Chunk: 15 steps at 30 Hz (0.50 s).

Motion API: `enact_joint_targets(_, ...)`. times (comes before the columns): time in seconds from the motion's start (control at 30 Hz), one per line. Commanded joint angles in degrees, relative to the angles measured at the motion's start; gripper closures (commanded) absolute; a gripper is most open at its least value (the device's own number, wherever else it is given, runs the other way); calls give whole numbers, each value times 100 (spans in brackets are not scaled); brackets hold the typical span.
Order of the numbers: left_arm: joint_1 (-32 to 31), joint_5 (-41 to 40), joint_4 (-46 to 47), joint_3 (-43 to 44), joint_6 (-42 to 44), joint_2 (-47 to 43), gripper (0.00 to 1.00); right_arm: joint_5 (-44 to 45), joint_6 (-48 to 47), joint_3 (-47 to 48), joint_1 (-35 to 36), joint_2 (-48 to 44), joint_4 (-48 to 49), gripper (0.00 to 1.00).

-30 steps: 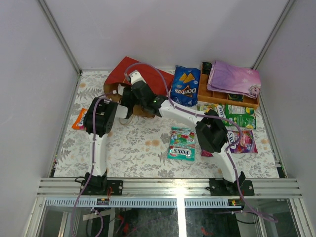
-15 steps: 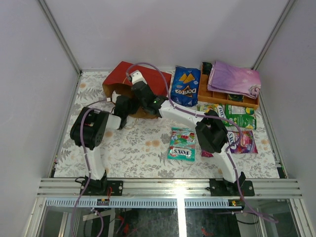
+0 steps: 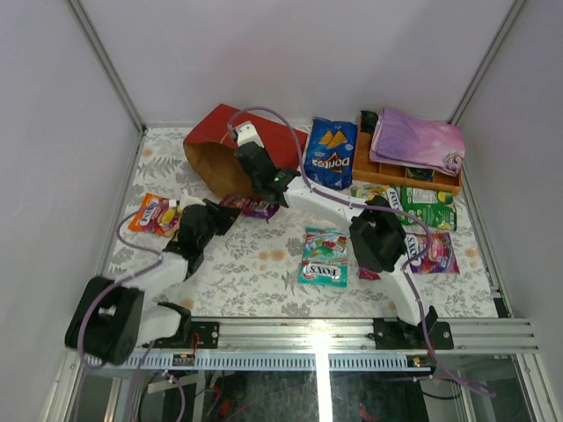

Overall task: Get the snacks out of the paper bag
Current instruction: Take out the snack from the paper bag, then place the snack at the center of the board.

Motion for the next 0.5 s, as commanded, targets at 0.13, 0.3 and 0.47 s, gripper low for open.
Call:
enact_joint_targets(0.13,-268,-72,-2024,-701,195,-2255,100,-102,267,292,-106,-199,56,100)
enact_joint_targets(0.3,-446,92,-2808,-1250,-209,-3113,100,-150,297,322,-131,-175,-1,100)
enact_joint_targets(0.47,-646,248,-3365,-1861,-732,-3831,100,-204,344,263,-214,-203,0,100)
